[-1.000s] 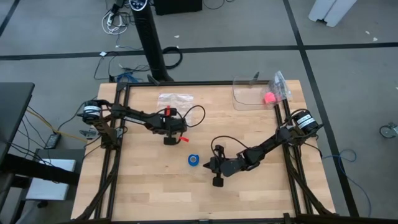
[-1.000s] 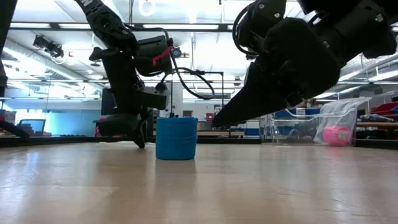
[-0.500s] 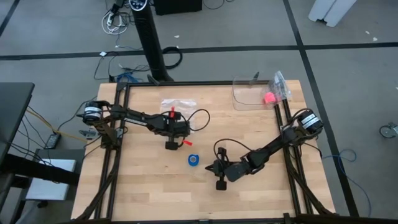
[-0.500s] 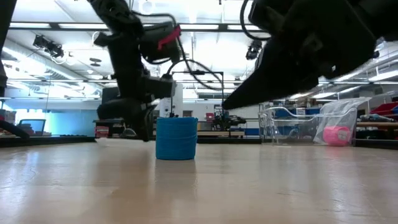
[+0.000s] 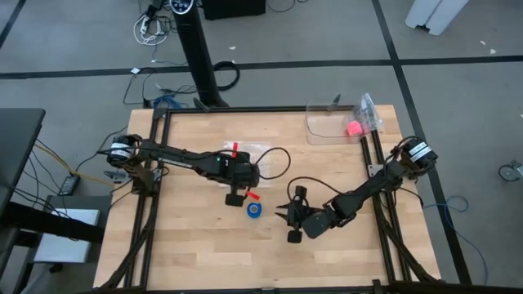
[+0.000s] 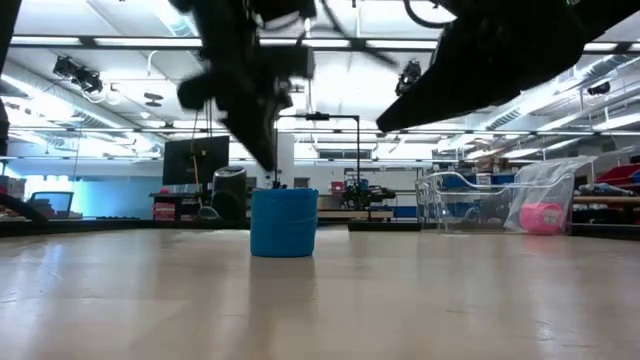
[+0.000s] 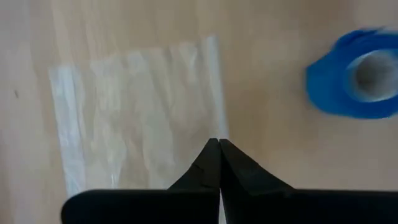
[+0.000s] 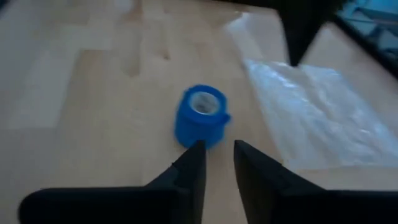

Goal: Roll bandage
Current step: Open the transparent zip bag

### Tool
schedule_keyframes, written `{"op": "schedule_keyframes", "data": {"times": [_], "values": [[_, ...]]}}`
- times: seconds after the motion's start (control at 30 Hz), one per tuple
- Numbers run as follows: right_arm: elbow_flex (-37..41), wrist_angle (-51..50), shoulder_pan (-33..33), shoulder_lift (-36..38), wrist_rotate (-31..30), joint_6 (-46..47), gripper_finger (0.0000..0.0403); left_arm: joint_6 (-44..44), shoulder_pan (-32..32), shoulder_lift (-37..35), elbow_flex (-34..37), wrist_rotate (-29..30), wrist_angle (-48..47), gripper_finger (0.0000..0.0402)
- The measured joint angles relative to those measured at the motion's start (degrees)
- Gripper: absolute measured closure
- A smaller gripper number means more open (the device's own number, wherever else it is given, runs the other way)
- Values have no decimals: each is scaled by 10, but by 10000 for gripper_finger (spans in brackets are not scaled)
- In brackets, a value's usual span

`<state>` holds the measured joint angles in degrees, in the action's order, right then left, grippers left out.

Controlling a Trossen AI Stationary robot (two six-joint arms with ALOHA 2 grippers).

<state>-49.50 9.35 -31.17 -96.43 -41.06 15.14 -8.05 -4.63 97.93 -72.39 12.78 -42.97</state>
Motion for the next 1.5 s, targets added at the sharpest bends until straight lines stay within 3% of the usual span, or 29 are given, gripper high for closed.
{"op": "schedule_keyframes", "data": {"times": [0.27, 0.43, 0.73, 0.83, 0.93, 1.17, 1.37, 1.5], "values": [[0, -19, -15, 28, -44, -9, 250, 24, -67, -1, -97, 10, -101, 400], [0, -28, 14, 5, -10, -44, 234, 85, -117, -39, -60, 26, -92, 400], [0, 4, 122, -38, 74, -52, 233, 137, -192, -178, 166, 5, 235, 400], [-2, 18, 147, -38, 107, -59, 235, 143, -210, -211, 231, 14, 301, 399], [-23, 9, 159, -38, 117, -76, 236, 165, -219, -237, 293, 42, 359, 398], [-100, -48, 187, -37, 154, -71, 238, 174, -234, -286, 439, 35, 599, 398], [-146, -104, 195, -37, 167, -71, 238, 176, -237, -308, 530, 37, 766, 397], [-149, -116, 200, -37, 197, -67, 238, 177, -236, -307, 553, 43, 795, 397]]}}
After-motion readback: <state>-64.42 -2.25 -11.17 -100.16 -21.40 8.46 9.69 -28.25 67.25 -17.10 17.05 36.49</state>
